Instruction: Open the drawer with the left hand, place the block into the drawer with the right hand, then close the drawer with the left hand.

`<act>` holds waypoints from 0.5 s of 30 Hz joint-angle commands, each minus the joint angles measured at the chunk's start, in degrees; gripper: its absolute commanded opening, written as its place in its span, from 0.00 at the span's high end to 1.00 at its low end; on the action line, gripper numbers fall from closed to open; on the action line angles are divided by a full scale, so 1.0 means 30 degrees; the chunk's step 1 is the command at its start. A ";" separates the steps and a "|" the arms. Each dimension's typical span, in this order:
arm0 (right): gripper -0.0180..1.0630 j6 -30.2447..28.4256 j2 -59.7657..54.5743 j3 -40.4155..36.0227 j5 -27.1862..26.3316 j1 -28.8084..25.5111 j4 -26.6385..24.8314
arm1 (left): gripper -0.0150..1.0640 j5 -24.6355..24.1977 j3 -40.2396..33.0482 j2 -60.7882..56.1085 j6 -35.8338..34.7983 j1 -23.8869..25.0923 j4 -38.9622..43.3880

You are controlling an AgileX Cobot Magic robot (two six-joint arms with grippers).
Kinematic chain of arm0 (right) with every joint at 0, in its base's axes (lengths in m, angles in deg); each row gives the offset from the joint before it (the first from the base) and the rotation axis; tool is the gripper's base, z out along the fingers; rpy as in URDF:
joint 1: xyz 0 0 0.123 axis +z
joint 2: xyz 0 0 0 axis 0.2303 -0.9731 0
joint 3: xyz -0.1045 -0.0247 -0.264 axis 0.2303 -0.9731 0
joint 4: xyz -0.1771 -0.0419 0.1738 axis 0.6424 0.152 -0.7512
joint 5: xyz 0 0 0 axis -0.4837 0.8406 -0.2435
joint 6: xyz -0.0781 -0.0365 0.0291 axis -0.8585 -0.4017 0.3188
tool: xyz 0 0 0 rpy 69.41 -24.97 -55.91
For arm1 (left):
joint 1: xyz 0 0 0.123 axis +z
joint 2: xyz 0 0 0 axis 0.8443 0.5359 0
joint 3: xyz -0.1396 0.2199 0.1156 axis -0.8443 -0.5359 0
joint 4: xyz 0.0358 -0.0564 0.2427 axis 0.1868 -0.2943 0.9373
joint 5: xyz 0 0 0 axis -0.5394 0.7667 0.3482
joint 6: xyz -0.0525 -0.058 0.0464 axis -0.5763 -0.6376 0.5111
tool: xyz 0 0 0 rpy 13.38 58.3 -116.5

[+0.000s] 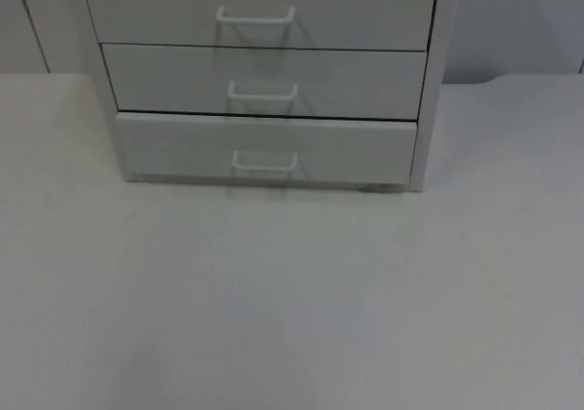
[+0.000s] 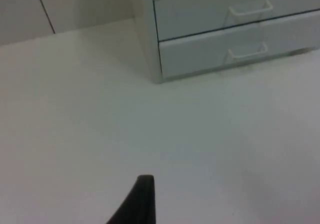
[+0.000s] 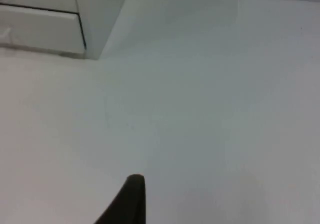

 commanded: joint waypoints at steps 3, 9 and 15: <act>0.01 0.0666 0.0054 -0.0105 -0.0590 -0.0019 0.0705 | 0.02 0.0040 -0.0522 -0.0114 -0.0251 0.0015 0.0162; 0.01 0.0856 0.0054 -0.0105 -0.0590 -0.0019 0.0860 | 0.02 0.0434 -0.0517 -0.0114 -0.0789 0.0015 0.0076; 0.01 0.0856 0.0054 -0.0105 -0.0590 -0.0019 0.0860 | 0.02 0.0307 -0.0711 -0.0114 -0.1147 0.0015 0.0047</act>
